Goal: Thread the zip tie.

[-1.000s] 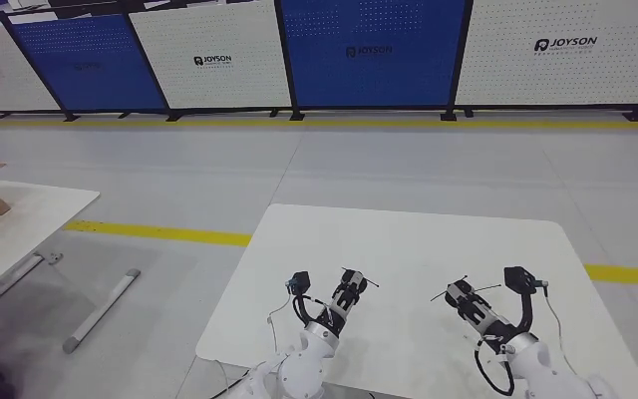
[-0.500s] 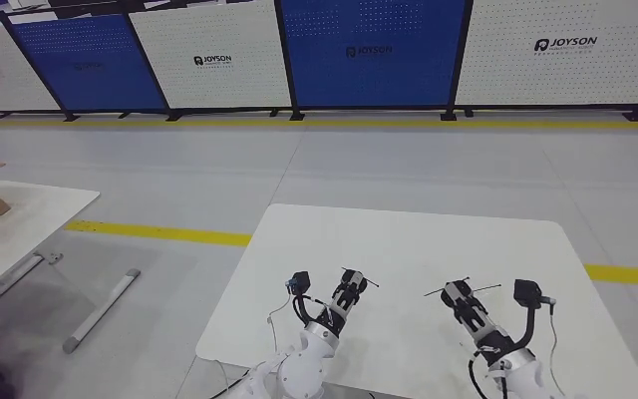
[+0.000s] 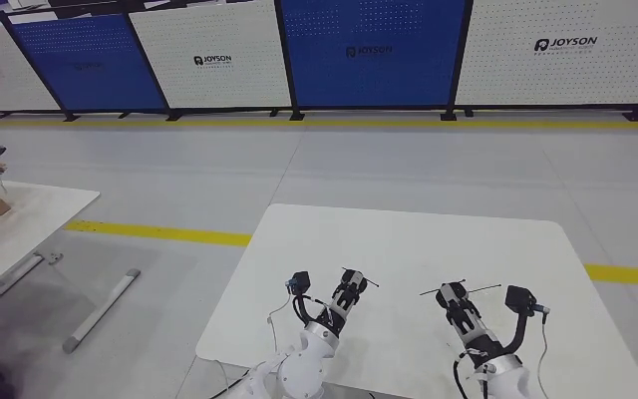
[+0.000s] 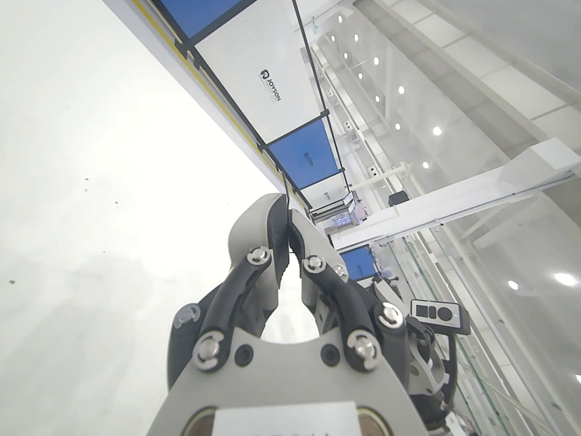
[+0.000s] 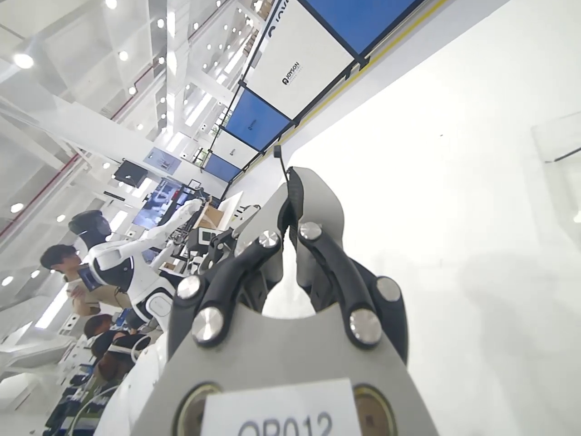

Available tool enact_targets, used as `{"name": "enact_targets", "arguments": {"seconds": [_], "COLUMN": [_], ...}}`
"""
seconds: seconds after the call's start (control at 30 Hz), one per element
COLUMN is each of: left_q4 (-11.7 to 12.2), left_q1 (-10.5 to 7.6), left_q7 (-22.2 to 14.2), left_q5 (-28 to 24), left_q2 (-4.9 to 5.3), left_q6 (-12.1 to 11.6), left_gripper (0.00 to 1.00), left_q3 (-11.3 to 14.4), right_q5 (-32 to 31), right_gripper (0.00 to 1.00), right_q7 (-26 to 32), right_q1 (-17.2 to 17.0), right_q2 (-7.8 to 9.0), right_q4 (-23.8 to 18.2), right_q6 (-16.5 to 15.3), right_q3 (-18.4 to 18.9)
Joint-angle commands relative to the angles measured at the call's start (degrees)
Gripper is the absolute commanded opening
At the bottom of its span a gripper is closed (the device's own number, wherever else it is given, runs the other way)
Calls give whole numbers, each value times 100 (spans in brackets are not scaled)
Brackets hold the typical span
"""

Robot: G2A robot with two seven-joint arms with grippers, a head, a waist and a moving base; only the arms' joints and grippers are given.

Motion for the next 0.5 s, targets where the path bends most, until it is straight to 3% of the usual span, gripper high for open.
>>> {"name": "enact_targets", "arguments": {"seconds": [0.0,0.1,0.37,0.47], "left_q4": [0,0,0,0], "left_q1": [0,0,0,0], "left_q7": [0,0,0,0], "left_q5": [0,0,0,0], "left_q2": [0,0,0,0], "left_q6": [0,0,0,0], "left_gripper": [0,0,0,0], "left_q3": [0,0,0,0], "right_q5": [0,-7,349,376], "right_gripper": [0,0,0,0], "right_q7": [0,81,89,38], "right_q1": [0,-4,-105,-128], "right_q2": [0,-5,-34,-61], "right_q4": [0,63,734,910], "right_q6": [0,-91,-1603,-1802], "right_q3": [0,-31,9,-71]}}
